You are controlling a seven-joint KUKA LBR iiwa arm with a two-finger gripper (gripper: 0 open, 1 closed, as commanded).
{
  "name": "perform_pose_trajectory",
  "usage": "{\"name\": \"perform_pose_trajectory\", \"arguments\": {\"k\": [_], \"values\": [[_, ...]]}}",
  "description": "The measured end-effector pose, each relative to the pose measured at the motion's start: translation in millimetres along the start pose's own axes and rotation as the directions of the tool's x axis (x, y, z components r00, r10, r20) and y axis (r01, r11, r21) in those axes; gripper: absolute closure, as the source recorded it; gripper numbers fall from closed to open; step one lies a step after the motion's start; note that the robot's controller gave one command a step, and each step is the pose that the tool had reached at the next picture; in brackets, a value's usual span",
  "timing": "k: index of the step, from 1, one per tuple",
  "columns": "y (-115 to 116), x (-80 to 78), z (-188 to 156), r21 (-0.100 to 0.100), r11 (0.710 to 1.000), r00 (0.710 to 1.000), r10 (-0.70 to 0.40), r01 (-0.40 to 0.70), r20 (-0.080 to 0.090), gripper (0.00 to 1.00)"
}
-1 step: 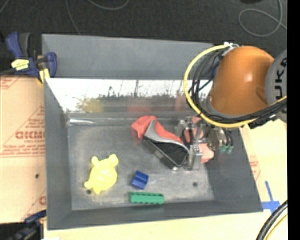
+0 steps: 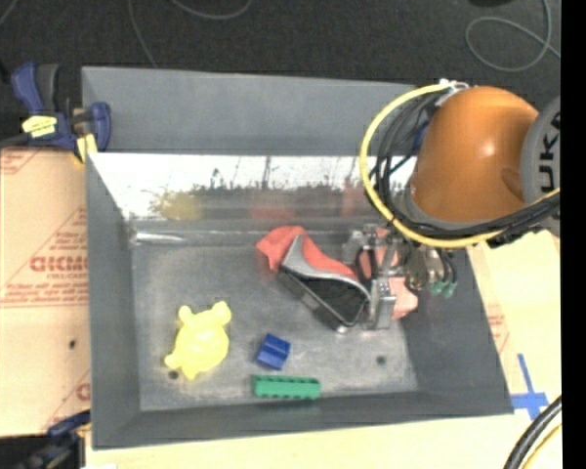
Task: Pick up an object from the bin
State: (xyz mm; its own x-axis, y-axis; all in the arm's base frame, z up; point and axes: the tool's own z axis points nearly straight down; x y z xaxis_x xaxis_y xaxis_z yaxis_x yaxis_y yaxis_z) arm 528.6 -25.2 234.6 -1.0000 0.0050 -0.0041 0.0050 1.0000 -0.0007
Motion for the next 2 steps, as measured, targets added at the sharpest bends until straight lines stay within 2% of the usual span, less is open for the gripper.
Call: {"name": "perform_pose_trajectory", "arguments": {"k": [1, 2], "values": [[11, -31.3, 64, -0.001, 0.999, 0.999, 0.048, -0.048, 0.004, 0.00], [42, -99.9, 74, -0.001, 0.994, 0.994, 0.112, -0.112, 0.007, 0.00]]}}
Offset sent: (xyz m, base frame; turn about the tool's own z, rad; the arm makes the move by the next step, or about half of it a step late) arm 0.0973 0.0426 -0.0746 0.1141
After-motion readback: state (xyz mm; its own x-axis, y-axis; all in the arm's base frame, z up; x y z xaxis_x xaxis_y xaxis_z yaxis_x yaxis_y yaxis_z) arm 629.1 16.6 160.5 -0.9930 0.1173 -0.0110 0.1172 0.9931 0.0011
